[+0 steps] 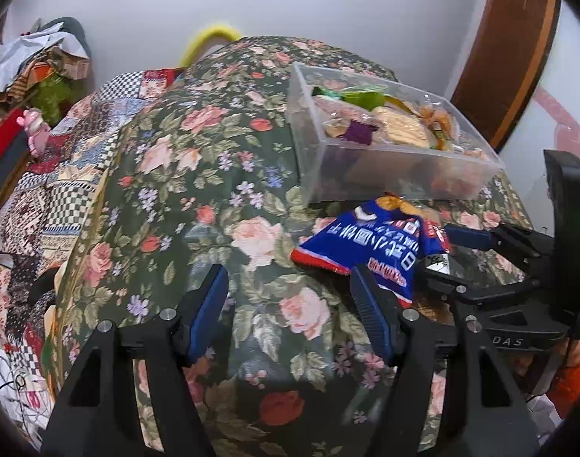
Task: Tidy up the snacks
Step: 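Grasp the tall cracker roll with the right tool while the left grasps the blue rice-cracker bag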
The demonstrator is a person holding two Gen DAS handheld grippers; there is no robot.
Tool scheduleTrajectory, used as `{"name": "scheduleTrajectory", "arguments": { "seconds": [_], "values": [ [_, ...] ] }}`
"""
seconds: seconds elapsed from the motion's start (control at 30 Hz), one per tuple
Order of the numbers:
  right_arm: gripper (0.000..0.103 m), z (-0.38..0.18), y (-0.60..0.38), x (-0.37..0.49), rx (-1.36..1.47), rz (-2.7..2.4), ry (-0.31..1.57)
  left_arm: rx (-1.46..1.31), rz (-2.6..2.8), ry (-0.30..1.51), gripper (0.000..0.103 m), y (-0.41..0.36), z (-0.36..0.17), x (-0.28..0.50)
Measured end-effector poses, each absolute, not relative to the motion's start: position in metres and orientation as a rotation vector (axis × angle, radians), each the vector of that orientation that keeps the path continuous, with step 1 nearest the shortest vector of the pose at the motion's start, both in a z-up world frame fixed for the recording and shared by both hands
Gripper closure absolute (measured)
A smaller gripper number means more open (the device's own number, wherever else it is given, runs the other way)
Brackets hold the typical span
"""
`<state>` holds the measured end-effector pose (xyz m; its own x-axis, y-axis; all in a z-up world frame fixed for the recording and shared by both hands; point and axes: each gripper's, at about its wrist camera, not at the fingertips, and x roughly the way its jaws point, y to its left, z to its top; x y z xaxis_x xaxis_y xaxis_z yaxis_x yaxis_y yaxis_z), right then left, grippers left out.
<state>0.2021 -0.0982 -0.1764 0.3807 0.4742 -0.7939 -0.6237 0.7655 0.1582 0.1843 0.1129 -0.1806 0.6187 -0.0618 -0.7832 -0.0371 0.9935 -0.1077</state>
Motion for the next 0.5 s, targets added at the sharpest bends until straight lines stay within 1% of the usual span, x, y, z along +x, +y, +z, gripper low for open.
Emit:
{"name": "scheduleTrajectory", "arguments": {
  "seconds": [0.1, 0.17, 0.27, 0.33, 0.5],
  "values": [
    [0.032, -0.175, -0.112, 0.203, -0.161, 0.699, 0.959, -0.121, -0.054, 0.883, 0.030, 0.106, -0.176, 0.186],
    [0.032, -0.174, -0.123, 0.201, -0.164, 0.685, 0.960, -0.117, -0.074, 0.875, 0.024, 0.100, -0.174, 0.187],
    [0.032, -0.175, -0.139, 0.200, -0.152, 0.669, 0.970, -0.097, -0.126, 0.874, 0.017, 0.087, -0.175, 0.191],
    [0.032, -0.175, -0.149, 0.200, -0.138, 0.663, 0.981, -0.067, -0.147, 0.889, 0.016, 0.076, -0.180, 0.196],
    [0.032, -0.175, -0.161, 0.200, -0.105, 0.667, 0.987, -0.029, -0.183, 0.940, 0.015, 0.060, -0.195, 0.215]
  ]
}}
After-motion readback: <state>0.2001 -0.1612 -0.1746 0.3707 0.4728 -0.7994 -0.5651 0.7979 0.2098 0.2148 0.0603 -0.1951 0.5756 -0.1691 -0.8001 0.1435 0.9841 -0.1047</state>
